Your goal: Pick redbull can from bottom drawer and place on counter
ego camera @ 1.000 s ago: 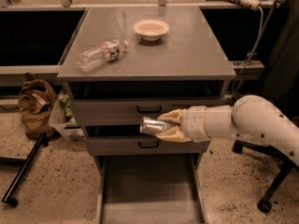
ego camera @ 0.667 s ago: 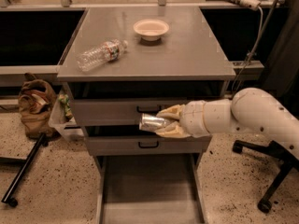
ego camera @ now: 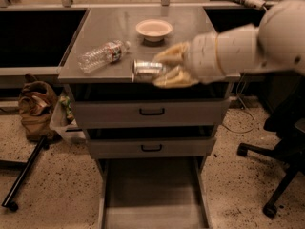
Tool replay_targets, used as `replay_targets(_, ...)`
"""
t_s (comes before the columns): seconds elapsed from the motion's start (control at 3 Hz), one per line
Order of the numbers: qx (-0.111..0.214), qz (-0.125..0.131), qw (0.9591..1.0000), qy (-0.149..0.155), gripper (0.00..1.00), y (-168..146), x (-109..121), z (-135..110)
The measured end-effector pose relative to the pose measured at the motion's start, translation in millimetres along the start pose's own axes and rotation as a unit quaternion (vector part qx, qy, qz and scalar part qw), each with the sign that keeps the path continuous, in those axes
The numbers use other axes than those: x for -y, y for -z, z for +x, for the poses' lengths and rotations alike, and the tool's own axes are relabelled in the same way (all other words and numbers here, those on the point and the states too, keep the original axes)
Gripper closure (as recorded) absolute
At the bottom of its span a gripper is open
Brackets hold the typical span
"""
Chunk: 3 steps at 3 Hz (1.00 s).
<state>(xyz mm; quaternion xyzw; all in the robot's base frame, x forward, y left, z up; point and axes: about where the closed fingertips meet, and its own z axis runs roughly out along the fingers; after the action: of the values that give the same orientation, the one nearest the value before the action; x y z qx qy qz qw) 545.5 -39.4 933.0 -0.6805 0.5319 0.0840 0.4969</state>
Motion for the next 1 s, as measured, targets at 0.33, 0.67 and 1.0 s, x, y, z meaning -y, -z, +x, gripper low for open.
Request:
replay_targets(0.33, -0.008, 0.007, 0.9988, 0.047, 1.0, 15.1, 61.2, -48.7)
replay_targets(0.67, -0.009, 0.017, 0.9969, 0.077, 1.0, 2.8, 114.2, -57.2)
replay_targets(1.0, -0.017, 0.045, 0.9957, 0.079, 1.0, -13.1, 171.6, -47.7)
